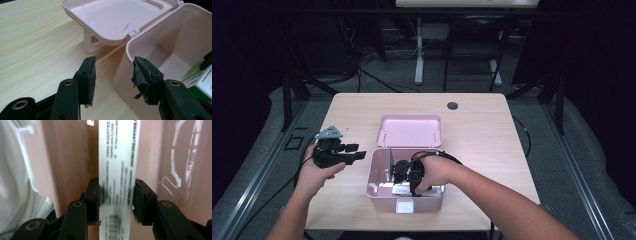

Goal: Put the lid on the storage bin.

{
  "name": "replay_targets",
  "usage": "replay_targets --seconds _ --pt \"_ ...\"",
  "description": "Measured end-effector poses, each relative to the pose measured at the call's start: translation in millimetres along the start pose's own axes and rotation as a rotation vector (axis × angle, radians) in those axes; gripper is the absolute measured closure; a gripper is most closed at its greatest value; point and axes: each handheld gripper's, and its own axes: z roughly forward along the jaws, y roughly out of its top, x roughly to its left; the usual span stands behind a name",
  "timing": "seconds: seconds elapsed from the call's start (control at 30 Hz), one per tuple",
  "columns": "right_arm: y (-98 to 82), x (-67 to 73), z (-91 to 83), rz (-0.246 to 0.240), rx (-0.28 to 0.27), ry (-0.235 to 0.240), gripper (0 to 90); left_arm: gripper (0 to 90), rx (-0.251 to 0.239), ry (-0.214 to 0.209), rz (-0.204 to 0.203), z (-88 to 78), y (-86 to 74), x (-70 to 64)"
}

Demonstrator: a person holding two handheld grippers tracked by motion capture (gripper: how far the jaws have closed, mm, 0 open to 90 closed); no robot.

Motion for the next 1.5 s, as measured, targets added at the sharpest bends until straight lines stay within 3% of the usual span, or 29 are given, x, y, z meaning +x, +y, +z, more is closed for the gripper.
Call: replay_targets --seconds 0.33,0.9,1.07,1.27,1.37,1.5 --pt "-0.2 2.5 -0.5 -0.028 0.002 -0.001 61.0 52.8 0.001 -0.002 0.001 0.4 0.1 -0.7" --pt "-1.3 2.5 -3.1 0.002 -0.001 0.000 59.3 52.8 0.010 -0.007 0.002 -0.5 0.6 -1.0" --pt "-4.8 2.6 -16.8 0.030 -0.037 0.004 57.7 52.6 0.007 -0.007 -0.004 -1.3 0.7 -1.0" --pt "-10.8 6.3 -38.7 0.038 -0.103 -0.045 55.5 52.3 0.002 -0.011 0.006 -0.5 0.6 -2.5" --pt "-18.5 3.8 -44.7 0.080 -0.139 -0.072 54.0 50.8 -0.008 -0.009 0.017 0.8 0.6 -4.0" --pt "-31.5 0.2 -49.5 0.140 -0.178 -0.094 50.0 49.6 -0.018 -0.044 0.014 0.9 1.2 -6.0"
